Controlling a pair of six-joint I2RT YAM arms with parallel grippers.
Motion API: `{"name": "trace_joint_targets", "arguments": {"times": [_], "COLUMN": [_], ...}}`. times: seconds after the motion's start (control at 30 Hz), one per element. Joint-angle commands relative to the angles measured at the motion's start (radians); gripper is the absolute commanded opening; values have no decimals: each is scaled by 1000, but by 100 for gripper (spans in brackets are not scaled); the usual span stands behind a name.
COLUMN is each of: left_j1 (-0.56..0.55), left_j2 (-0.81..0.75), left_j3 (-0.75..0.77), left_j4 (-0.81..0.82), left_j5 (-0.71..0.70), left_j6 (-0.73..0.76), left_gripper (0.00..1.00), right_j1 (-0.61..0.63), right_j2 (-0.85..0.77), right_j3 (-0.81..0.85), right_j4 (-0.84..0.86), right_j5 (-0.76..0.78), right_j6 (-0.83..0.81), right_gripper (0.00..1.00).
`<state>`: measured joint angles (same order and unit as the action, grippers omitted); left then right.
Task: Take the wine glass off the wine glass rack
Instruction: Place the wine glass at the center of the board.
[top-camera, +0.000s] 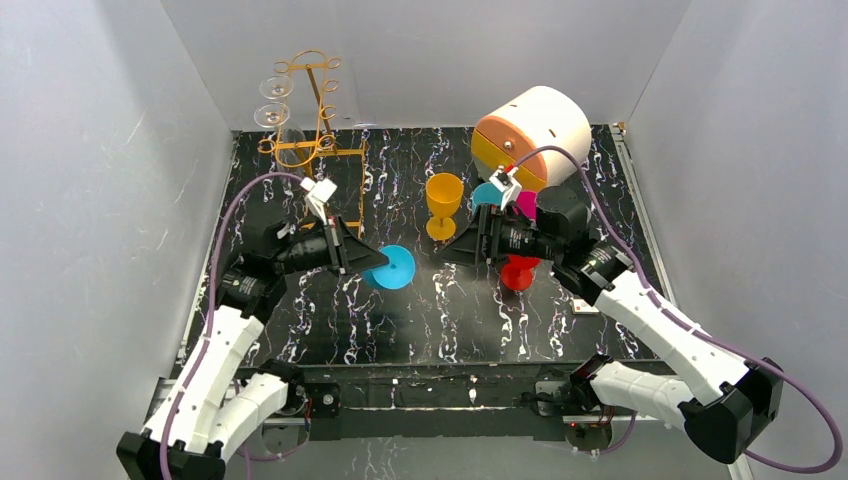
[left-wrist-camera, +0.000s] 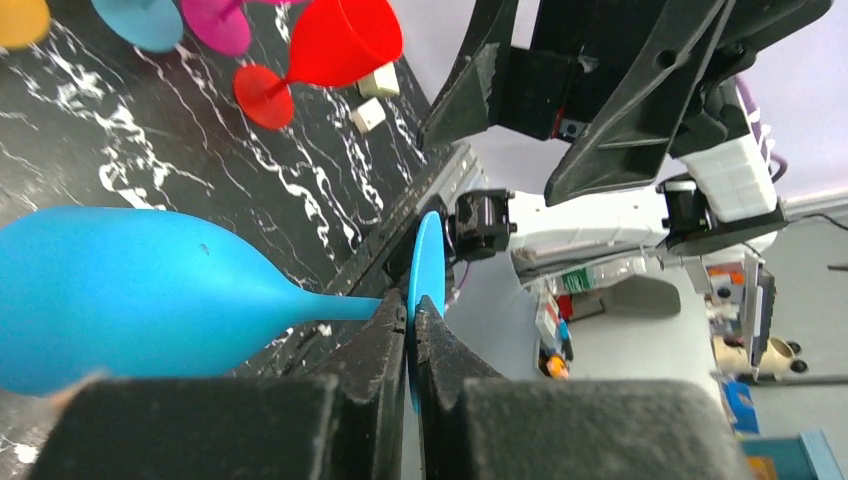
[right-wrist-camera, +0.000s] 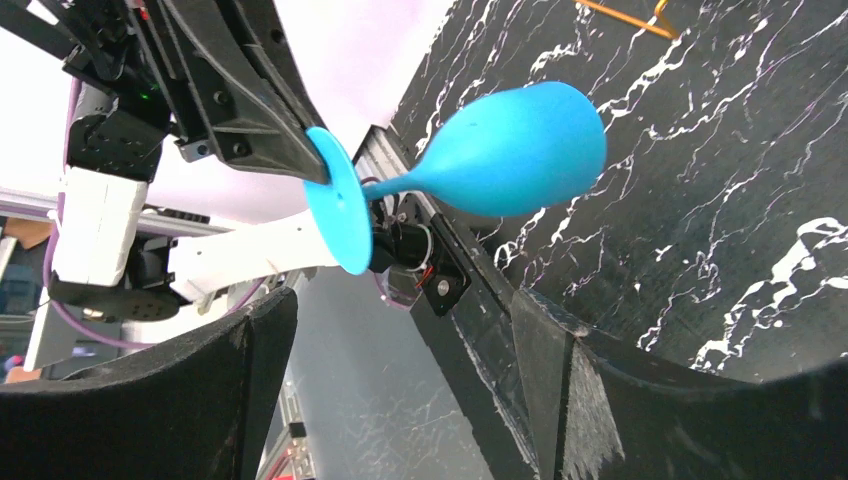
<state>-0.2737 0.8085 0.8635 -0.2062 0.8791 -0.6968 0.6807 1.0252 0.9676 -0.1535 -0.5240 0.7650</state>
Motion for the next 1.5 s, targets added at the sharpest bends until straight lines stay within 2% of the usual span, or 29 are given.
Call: {"name": "trace_joint_targets", "arguments": {"times": [0.0, 0.23, 0.37, 0.5, 0.63, 0.77, 0.83, 0.93, 1.03, 1.07, 1.17, 1.27, 1.3, 1.4, 1.47], "left_j1": [-89, -215, -228, -228, -231, -233, -233, -233, -234, -234, -234, -234, -234, -238, -241], "left_j2": [20, 32, -29, -40, -33, -40, -42, -42, -61, -70, -95, -97, -91, -79, -72], "left_j3": [-17, -108, -170, -228, -278, -261, -255, -250, -250, -250, -259, -260, -255, -243, -236], "left_j4": [52, 234, 307, 423, 567, 515, 517, 533, 481, 445, 371, 367, 367, 366, 365], "left_j5": [-20, -128, -204, -202, -197, -195, -191, -169, -176, -185, -201, -150, -129, -109, -103], "left_j6": [31, -66, -116, -194, -292, -258, -263, -282, -256, -238, -210, -216, -215, -214, -209], "left_gripper": [0, 0, 0, 0, 0, 0, 0, 0, 1, 7, 30, 60, 61, 57, 49], "right_j1": [-3, 2, 10, 27, 48, 50, 51, 49, 51, 51, 51, 52, 51, 51, 51], "right_j2": [-4, 62, 80, 92, 122, 128, 136, 148, 145, 144, 141, 131, 128, 126, 132], "right_j3": [-23, -66, -87, -107, -102, -102, -101, -104, -111, -117, -124, -112, -110, -109, -109], "right_j4": [133, 270, 272, 304, 320, 353, 371, 417, 452, 467, 482, 421, 407, 405, 414], "right_j5": [-66, -164, -176, -235, -278, -261, -252, -252, -236, -230, -231, -208, -201, -198, -199], "right_j6": [70, 147, 160, 155, 154, 150, 152, 177, 194, 206, 217, 171, 153, 142, 144], "right_gripper": [85, 78, 69, 57, 51, 43, 37, 21, 6, 1, 1, 1, 1, 1, 1]}}
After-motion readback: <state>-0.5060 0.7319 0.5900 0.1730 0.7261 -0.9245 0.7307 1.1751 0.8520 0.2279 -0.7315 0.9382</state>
